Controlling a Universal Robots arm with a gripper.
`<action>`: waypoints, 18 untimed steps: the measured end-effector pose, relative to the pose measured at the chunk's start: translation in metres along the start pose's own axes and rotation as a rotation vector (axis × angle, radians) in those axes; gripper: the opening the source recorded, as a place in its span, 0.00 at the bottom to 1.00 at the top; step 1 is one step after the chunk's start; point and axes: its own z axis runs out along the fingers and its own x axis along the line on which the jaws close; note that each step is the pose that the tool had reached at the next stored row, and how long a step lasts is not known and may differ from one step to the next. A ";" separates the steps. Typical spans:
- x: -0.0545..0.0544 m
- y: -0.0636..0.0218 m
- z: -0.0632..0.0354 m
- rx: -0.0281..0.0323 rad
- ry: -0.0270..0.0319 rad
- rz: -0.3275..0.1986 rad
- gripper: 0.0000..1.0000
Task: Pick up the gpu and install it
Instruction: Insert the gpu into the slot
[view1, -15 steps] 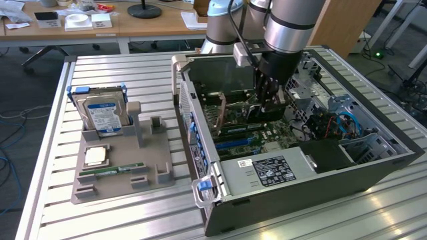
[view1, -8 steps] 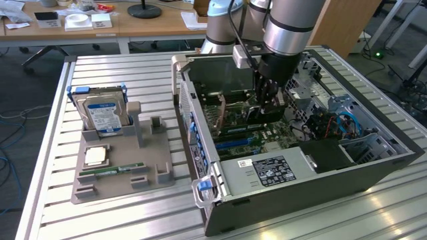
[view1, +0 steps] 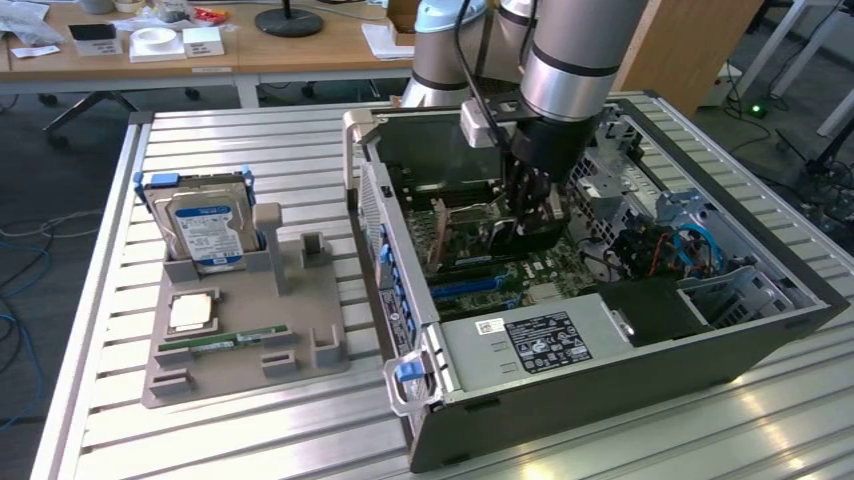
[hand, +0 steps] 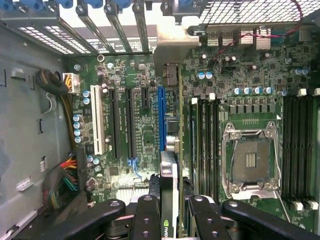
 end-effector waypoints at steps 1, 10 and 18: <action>0.000 0.0008 0.0012 0.0001 -0.0001 -0.001 0.27; 0.005 0.0038 0.0056 0.0000 -0.0003 -0.009 0.27; 0.005 0.0080 0.0109 -0.0002 -0.0002 -0.016 0.27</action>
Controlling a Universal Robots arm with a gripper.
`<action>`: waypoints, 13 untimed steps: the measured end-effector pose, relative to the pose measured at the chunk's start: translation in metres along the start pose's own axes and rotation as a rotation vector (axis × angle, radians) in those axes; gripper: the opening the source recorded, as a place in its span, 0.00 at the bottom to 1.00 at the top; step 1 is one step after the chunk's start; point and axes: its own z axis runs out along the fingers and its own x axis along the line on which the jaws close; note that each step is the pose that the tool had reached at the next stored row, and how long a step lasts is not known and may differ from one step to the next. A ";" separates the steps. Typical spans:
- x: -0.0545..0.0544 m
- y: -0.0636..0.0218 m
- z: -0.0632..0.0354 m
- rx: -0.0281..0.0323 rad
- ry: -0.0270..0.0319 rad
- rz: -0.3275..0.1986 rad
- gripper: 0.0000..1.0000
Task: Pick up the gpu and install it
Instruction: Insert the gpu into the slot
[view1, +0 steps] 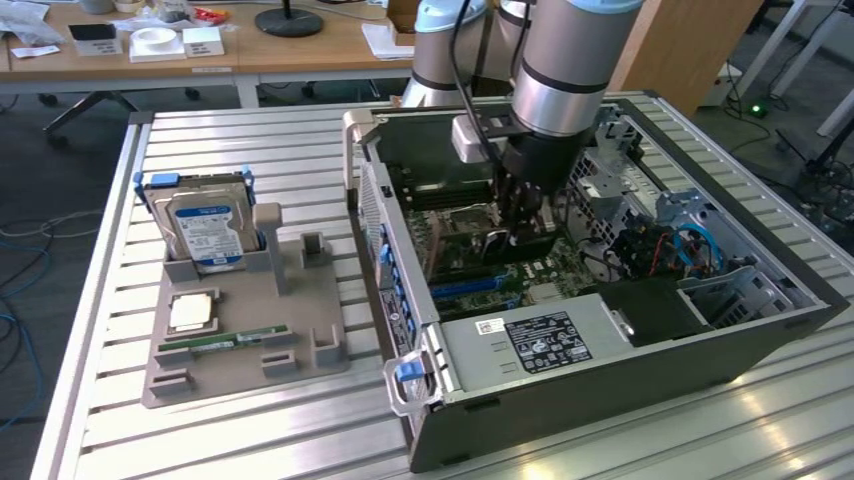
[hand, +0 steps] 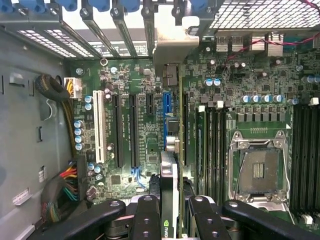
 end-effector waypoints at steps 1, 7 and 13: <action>0.000 0.0005 0.0004 0.0000 0.0000 -0.001 0.27; 0.000 0.0040 0.0033 0.0000 -0.0004 -0.006 0.27; 0.001 0.0076 0.0083 -0.0001 -0.0004 -0.012 0.27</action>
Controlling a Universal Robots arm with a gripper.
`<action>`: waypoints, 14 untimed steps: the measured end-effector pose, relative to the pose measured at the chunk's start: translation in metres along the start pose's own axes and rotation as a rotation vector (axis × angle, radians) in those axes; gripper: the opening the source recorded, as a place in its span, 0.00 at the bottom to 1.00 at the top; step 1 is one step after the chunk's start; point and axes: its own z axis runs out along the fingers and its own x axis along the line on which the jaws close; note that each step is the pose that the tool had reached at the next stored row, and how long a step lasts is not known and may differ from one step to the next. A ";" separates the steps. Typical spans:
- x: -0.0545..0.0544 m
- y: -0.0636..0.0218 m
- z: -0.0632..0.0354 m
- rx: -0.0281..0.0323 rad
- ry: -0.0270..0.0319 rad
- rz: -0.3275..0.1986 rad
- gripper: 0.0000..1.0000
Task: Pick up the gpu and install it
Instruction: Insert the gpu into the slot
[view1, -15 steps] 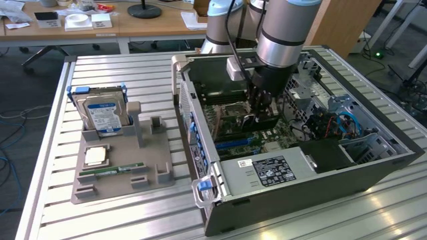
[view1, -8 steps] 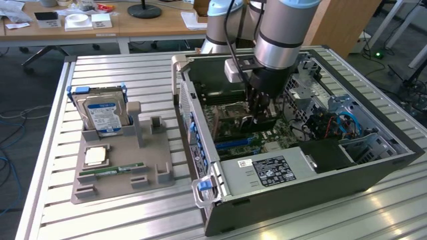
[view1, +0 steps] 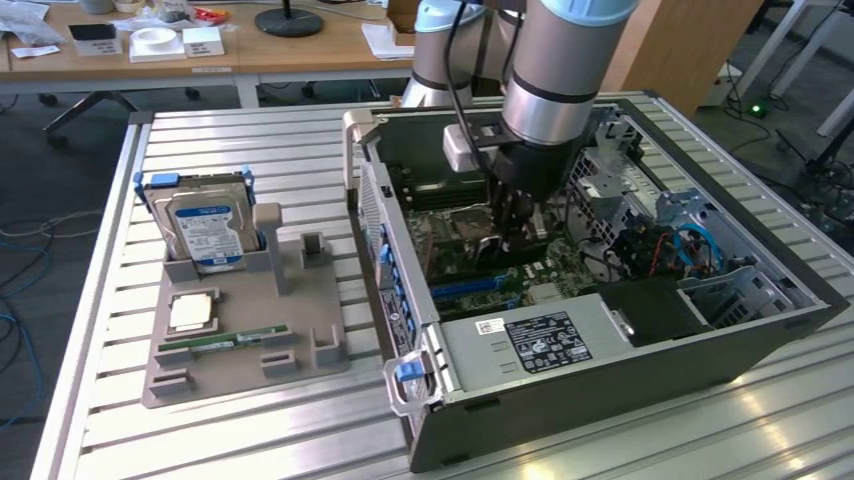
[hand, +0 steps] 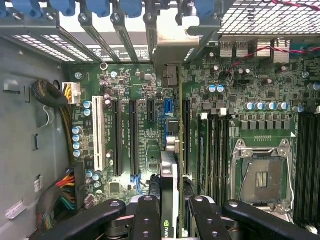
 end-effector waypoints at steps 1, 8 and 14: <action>0.000 0.0006 0.0008 0.0000 -0.0001 -0.001 0.27; 0.000 0.0040 0.0046 -0.0001 0.0000 -0.006 0.27; 0.000 0.0064 0.0060 -0.0001 -0.0004 -0.010 0.27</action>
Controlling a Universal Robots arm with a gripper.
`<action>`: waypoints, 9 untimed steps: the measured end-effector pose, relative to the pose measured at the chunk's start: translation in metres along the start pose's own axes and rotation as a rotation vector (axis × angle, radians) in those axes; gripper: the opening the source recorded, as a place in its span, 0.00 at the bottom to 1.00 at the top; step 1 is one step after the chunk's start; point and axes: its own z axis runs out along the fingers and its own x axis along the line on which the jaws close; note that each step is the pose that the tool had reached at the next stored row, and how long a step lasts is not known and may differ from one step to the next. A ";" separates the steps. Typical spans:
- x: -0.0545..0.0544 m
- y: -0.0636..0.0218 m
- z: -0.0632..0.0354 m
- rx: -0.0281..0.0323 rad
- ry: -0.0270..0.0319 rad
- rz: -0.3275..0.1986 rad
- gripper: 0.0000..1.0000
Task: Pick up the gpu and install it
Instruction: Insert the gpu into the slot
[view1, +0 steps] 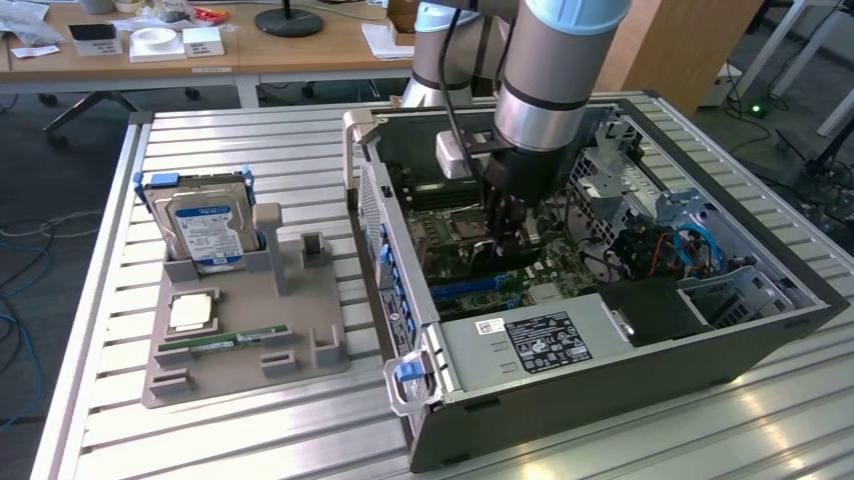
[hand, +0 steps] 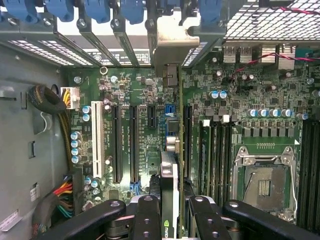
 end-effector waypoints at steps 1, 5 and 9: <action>0.000 0.0004 0.0001 0.0001 -0.0001 0.000 0.27; 0.001 0.0027 0.0004 -0.0001 0.0001 -0.002 0.27; 0.001 0.0043 0.0009 -0.0001 0.0001 -0.004 0.27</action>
